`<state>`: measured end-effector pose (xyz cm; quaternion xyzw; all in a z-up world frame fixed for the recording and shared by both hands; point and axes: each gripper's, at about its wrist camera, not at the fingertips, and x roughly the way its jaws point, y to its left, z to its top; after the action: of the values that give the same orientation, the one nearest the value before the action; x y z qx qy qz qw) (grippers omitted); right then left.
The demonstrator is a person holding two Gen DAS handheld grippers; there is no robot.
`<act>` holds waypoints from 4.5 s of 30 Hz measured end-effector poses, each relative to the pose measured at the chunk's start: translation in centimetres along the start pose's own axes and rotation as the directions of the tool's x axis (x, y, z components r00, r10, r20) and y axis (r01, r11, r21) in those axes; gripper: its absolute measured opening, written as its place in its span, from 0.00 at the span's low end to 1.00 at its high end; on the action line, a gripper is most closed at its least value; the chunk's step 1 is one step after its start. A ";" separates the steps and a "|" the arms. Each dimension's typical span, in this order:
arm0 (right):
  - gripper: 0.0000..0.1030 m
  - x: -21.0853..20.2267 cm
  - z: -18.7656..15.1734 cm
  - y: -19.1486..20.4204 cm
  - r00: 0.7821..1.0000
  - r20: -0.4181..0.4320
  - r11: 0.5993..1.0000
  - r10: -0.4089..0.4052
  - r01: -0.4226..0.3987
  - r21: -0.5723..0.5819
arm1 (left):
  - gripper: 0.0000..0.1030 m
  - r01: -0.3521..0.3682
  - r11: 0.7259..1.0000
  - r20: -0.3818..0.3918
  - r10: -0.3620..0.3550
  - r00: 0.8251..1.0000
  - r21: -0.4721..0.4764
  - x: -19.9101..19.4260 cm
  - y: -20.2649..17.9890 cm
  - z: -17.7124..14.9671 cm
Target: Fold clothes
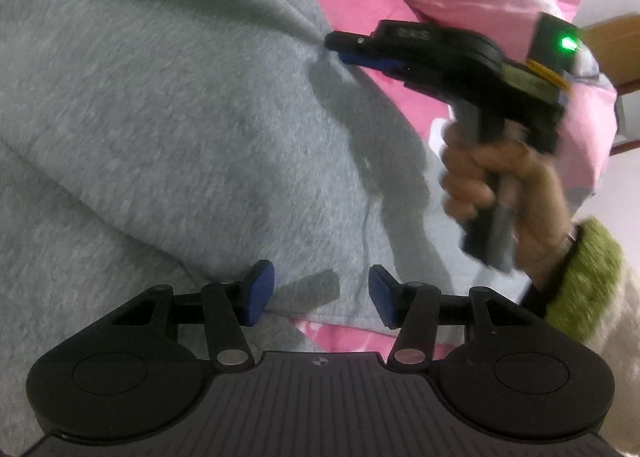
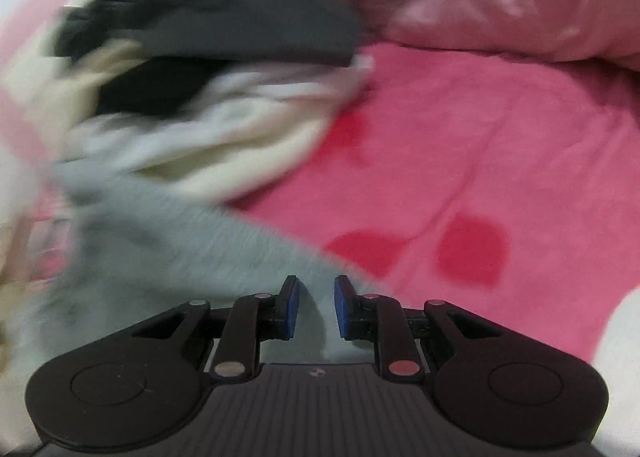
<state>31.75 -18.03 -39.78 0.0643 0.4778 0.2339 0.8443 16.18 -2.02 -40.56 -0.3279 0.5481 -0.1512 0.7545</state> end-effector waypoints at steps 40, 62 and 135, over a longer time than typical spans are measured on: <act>0.28 -32.8 -28.2 -3.8 0.965 -0.091 0.738 -0.245 0.247 0.628 | 0.70 -0.070 0.935 0.011 0.070 0.997 0.348 -5.3 -4.5 -4.6; 0.30 -39.2 -43.0 -5.5 0.975 0.061 0.452 -0.213 0.042 0.891 | 1.00 -0.235 0.924 0.162 0.194 0.968 0.300 -15.4 -3.6 -12.2; 0.26 -23.2 -42.1 6.8 0.945 0.326 0.030 -0.001 -0.326 0.945 | 0.63 -0.171 0.975 0.249 0.203 0.947 -0.141 -23.1 17.5 -5.9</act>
<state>-15.82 -27.42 -41.97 0.7080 0.3910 -0.0735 0.5835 0.23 22.53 -36.44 -0.3354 0.4800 -0.0017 0.8106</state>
